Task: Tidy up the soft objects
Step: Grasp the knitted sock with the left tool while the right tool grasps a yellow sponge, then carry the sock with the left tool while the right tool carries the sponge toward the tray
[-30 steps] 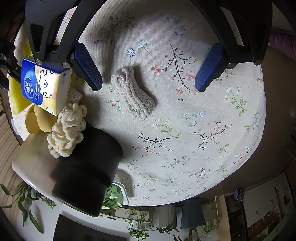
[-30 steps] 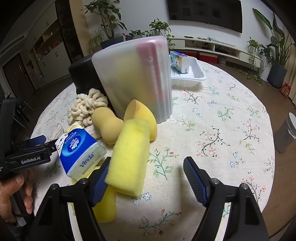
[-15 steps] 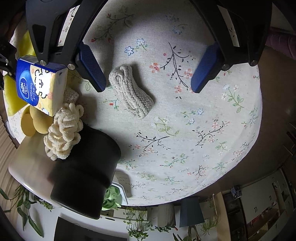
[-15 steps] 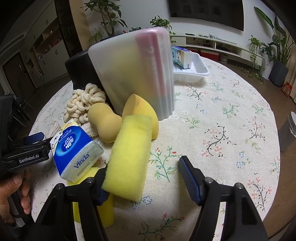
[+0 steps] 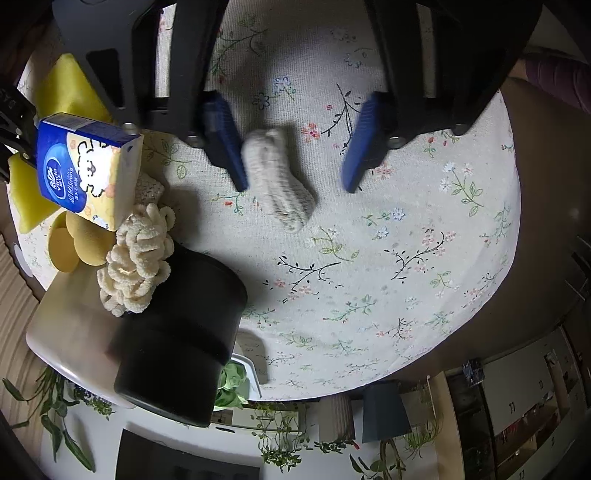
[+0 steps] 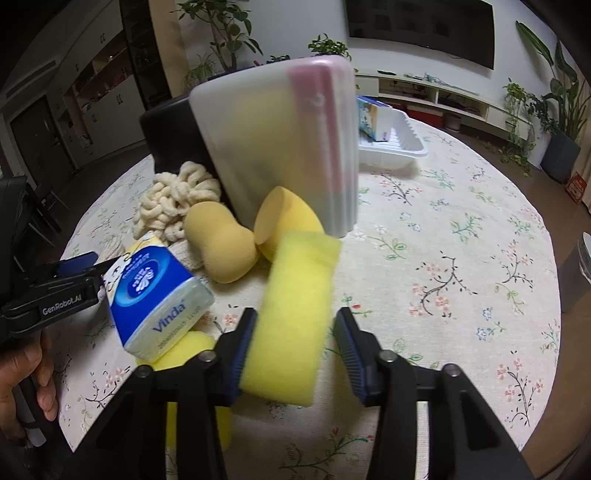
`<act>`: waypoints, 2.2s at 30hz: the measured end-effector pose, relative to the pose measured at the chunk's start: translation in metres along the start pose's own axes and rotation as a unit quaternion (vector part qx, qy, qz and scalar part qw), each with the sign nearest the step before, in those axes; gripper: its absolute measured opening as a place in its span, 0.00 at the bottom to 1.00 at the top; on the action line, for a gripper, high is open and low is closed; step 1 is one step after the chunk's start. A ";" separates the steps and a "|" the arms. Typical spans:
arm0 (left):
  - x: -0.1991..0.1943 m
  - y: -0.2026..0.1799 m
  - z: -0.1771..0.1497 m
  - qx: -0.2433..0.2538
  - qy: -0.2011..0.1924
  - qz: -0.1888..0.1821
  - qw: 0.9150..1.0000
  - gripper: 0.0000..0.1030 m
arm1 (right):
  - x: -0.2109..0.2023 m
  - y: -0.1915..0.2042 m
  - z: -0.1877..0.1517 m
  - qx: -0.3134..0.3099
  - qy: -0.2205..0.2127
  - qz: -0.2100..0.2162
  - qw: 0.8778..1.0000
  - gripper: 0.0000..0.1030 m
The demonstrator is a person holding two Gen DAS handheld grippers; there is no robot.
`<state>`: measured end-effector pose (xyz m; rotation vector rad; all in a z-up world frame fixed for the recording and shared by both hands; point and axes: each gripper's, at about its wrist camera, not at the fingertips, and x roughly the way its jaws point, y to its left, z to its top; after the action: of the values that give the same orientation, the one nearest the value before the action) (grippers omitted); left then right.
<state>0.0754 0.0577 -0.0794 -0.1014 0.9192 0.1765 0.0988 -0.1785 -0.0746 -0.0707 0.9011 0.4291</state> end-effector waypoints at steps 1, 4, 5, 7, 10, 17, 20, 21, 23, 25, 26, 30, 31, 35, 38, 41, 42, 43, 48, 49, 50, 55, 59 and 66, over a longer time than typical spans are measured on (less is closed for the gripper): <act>0.000 0.000 0.000 0.001 -0.001 0.000 1.000 0.35 | 0.000 0.001 0.000 -0.002 0.000 0.004 1.000 0.35; -0.002 0.001 0.000 0.000 -0.003 -0.005 1.000 0.24 | -0.001 0.004 -0.001 -0.008 -0.001 0.009 1.000 0.29; -0.003 0.001 -0.001 -0.001 -0.004 -0.007 1.000 0.23 | -0.001 0.005 -0.002 -0.009 -0.002 0.009 1.000 0.29; -0.004 0.002 -0.002 -0.003 -0.005 -0.011 1.000 0.22 | -0.001 0.004 -0.002 -0.007 -0.003 0.014 1.000 0.28; -0.006 0.001 -0.003 -0.003 -0.007 -0.013 1.000 0.22 | -0.002 0.001 -0.002 0.002 -0.004 0.022 1.000 0.28; -0.013 0.001 -0.006 -0.004 -0.013 -0.023 1.000 0.22 | -0.008 -0.008 -0.005 0.019 -0.010 0.023 1.000 0.27; -0.019 -0.002 -0.009 0.002 -0.016 -0.029 0.999 0.22 | -0.013 -0.012 -0.004 0.025 -0.014 0.020 0.999 0.27; -0.020 -0.002 -0.009 0.003 -0.016 -0.031 0.999 0.22 | -0.015 -0.012 -0.005 0.025 -0.016 0.019 0.999 0.27; -0.024 -0.003 -0.010 0.005 -0.017 -0.034 0.999 0.22 | -0.020 -0.013 -0.005 0.025 -0.020 0.017 0.999 0.27; -0.029 -0.003 -0.011 0.004 -0.020 -0.040 0.999 0.22 | -0.027 -0.015 -0.005 0.027 -0.023 0.016 0.999 0.27; -0.031 -0.003 -0.012 0.004 -0.022 -0.044 0.999 0.22 | -0.030 -0.016 -0.005 0.027 -0.026 0.013 0.999 0.27; -0.043 -0.005 -0.013 0.009 -0.029 -0.056 0.998 0.22 | -0.046 -0.024 -0.009 0.035 -0.031 0.005 0.999 0.27; -0.045 -0.005 -0.013 0.010 -0.029 -0.061 0.998 0.22 | -0.050 -0.027 -0.010 0.038 -0.033 0.002 0.999 0.27; -0.055 -0.007 -0.012 0.017 -0.030 -0.074 0.997 0.22 | -0.067 -0.045 -0.011 0.051 -0.036 -0.010 0.998 0.27; -0.066 -0.006 -0.006 0.022 -0.039 -0.079 0.996 0.22 | -0.079 -0.060 -0.012 0.061 -0.040 -0.019 0.997 0.27; -0.079 0.000 0.005 0.027 -0.051 -0.083 0.995 0.22 | -0.089 -0.074 -0.011 0.068 -0.043 -0.030 0.996 0.27; -0.082 0.003 0.011 0.027 -0.055 -0.085 0.994 0.22 | -0.092 -0.080 -0.009 0.071 -0.044 -0.032 0.996 0.27; -0.085 0.007 0.018 0.026 -0.060 -0.086 0.994 0.22 | -0.097 -0.086 -0.006 0.069 -0.048 -0.040 0.996 0.27; -0.096 0.021 0.062 0.033 -0.081 -0.091 0.992 0.22 | -0.113 -0.118 0.016 0.071 -0.065 -0.065 0.993 0.27; -0.097 0.024 0.076 0.035 -0.087 -0.093 0.991 0.22 | -0.116 -0.123 0.022 0.068 -0.069 -0.073 0.993 0.27; -0.097 0.025 0.086 0.039 -0.092 -0.089 0.991 0.22 | -0.118 -0.128 0.028 0.064 -0.073 -0.082 0.992 0.27; -0.089 0.024 0.148 0.064 -0.105 -0.084 0.989 0.22 | -0.119 -0.157 0.071 0.045 -0.083 -0.111 0.989 0.27; -0.070 0.013 0.188 0.087 -0.102 -0.091 0.987 0.22 | -0.107 -0.168 0.106 0.033 -0.080 -0.115 0.990 0.27; -0.022 -0.028 0.237 0.136 -0.076 -0.126 0.980 0.22 | -0.058 -0.157 0.173 -0.014 -0.061 -0.092 0.994 0.27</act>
<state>0.2535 0.0665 0.0814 0.0487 0.7630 -0.1759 0.2576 -0.2998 0.0601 -0.1507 0.7610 0.2709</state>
